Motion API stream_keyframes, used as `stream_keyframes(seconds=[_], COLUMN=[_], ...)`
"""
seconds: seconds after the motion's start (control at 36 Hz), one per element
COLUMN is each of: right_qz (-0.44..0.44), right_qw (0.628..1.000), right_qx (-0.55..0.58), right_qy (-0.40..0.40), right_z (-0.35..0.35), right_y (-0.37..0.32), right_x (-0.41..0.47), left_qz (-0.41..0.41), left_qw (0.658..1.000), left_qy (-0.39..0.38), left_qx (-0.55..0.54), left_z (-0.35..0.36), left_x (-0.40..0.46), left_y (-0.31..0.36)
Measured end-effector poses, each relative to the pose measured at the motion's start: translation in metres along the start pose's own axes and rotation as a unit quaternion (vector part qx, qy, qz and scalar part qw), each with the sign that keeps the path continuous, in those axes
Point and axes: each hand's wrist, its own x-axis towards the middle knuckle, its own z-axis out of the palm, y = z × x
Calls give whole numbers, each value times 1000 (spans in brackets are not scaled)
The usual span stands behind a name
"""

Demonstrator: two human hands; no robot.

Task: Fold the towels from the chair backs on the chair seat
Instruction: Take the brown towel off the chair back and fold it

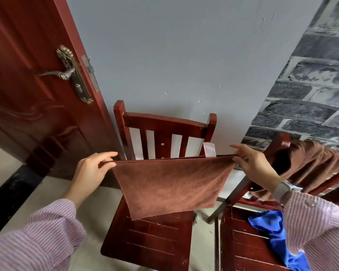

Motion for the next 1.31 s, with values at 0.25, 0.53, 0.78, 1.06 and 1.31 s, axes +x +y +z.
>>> stream_keyframes(seconds=[0.25,0.53,0.78,1.06,1.31], right_qz=[9,-8,2,50,264], right_qw=[999,998,999,980,877], right_qx=[-34,-38,-5,-67,-72], right_qy=[-5,57,40,-183,-395], right_z=[39,81,122,218,287], right_y=[2,-21,-10,44,78], right_x=[14,51,-7,-147,-215], left_qz=[-60,-77,-65,-163,-316], left_qw=[997,992,998,946,863], left_qy=[-24,56,9,-263,-392], left_qx=[53,81,27,97,29], left_z=[15,25,32,104,162], left_x=[3,32,-29,-183,-238], left_y=[-31,-62,-105,-180,-222])
